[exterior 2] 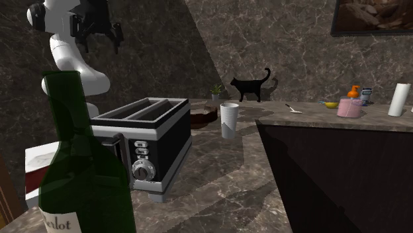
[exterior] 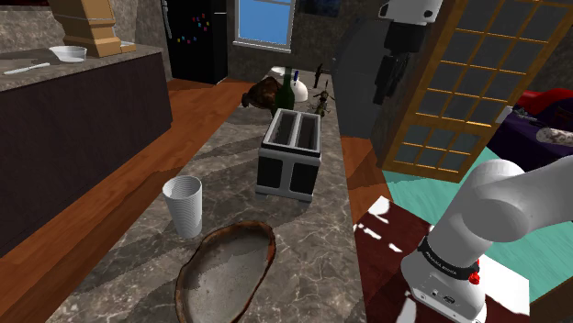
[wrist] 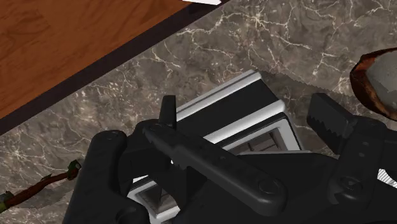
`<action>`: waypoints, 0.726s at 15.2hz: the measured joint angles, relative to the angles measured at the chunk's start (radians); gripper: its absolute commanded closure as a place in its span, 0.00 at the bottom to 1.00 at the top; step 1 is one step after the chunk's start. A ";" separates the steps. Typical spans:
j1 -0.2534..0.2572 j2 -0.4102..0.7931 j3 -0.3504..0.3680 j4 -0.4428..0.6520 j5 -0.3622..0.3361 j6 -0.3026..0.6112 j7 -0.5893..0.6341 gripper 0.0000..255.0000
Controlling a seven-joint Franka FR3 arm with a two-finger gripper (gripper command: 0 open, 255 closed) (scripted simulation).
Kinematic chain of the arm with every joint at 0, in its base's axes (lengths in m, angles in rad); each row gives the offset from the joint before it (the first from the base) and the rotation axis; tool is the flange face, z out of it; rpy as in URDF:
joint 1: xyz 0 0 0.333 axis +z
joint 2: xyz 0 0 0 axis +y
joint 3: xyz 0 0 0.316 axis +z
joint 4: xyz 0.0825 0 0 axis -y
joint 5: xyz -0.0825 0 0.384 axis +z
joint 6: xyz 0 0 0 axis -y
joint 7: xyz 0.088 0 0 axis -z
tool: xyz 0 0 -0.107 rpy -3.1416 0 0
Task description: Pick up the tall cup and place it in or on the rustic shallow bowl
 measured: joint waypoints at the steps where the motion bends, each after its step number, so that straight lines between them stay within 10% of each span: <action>1: 0.000 0.000 0.000 0.000 0.000 0.000 0.000 0.00; 11: 0.034 0.192 0.146 0.002 0.096 0.194 0.163 0.00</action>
